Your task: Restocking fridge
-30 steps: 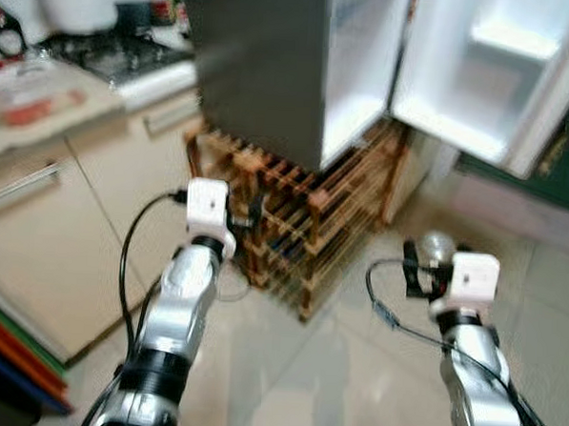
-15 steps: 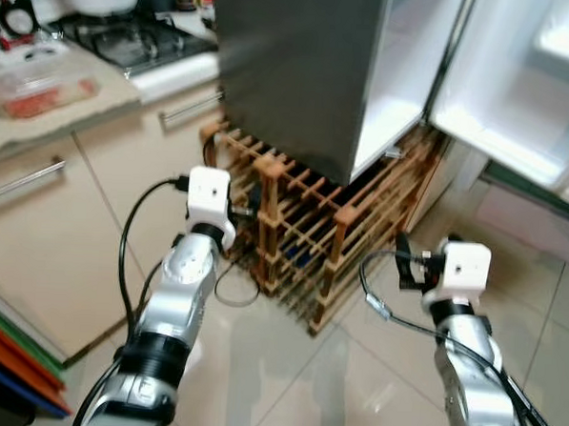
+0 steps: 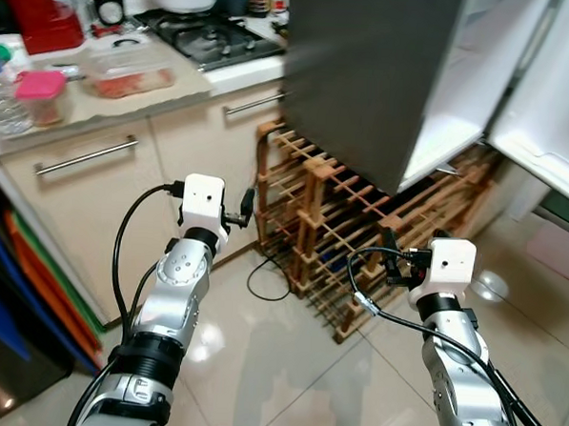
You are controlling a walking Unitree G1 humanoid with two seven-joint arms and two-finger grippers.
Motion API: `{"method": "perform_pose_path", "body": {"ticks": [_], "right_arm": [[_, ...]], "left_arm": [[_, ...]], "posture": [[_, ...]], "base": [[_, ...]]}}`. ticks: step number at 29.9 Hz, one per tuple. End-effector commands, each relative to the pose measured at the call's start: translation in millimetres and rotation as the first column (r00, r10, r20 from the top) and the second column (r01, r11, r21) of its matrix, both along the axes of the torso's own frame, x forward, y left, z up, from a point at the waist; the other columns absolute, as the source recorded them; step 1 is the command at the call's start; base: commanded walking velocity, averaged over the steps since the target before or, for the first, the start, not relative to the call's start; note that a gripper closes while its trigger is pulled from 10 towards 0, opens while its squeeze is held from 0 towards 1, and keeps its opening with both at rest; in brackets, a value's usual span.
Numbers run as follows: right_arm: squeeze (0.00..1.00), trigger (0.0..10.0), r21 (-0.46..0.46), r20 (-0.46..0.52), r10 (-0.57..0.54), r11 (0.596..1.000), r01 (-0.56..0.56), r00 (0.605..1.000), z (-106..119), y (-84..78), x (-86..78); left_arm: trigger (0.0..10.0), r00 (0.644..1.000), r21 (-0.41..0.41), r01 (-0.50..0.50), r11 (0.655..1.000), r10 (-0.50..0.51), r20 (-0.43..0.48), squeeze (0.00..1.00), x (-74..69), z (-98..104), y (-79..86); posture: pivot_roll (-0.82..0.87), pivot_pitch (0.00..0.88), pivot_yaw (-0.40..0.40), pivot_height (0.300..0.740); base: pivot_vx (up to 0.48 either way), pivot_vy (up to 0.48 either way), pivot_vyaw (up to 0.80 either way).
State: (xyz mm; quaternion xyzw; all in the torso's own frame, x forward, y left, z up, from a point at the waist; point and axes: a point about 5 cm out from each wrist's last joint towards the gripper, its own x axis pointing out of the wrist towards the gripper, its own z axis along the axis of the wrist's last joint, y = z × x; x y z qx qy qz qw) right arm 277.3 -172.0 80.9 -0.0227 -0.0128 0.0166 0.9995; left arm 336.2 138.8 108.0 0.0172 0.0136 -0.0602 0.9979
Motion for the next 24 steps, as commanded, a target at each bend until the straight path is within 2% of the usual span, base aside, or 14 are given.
{"method": "perform_pose_path", "body": {"ticks": [1, 6, 12, 16, 24], "right_arm": [[0.00, 10.0, -0.009, -0.005, 0.013, 1.000, -0.013, 1.000, 0, 0.6, 2.2], [0.00, 10.0, -0.004, -0.005, 0.017, 1.000, -0.017, 1.000, 1, 1.1, 2.3], [0.00, 10.0, -0.013, 0.007, 0.025, 1.000, -0.025, 1.000, 2, 1.7, 3.3], [0.00, 10.0, -0.014, 0.009, 0.029, 0.999, -0.029, 1.000, 3, 2.4, 3.7], [0.00, 10.0, -0.011, 0.011, 0.031, 0.999, -0.031, 0.999, 3, 3.0, 5.3]], "left_arm": [[10.0, 1.000, 0.018, 0.014, 1.000, -0.014, 0.018, 0.00, 1.9, 4, -5.7], [10.0, 1.000, 0.033, 0.011, 0.999, -0.012, 0.021, 0.00, 1.5, 4, -6.2], [10.0, 0.995, -0.033, -0.025, 0.999, 0.028, 0.092, 0.00, 3.4, 19, -3.4], [10.0, 0.991, -0.059, -0.029, 0.998, 0.037, 0.131, 0.00, 5.9, 31, -4.9], [10.0, 0.991, -0.074, -0.046, 0.996, 0.055, 0.122, 0.00, 6.4, 30, -3.7]], "posture": [[-0.01, 0.006, 0.028, 0.740], [-0.01, 0.006, 0.028, 0.740], [-0.01, 0.008, 0.027, 0.740], [-0.01, 0.007, 0.026, 0.740], [-0.01, 0.000, 0.030, 0.740]], "base": [[0.000, 0.000, 0.46], [0.000, 0.000, 0.45], [0.000, 0.000, 0.42], [0.411, 0.000, 0.42], [0.469, 0.000, 0.42]]}}
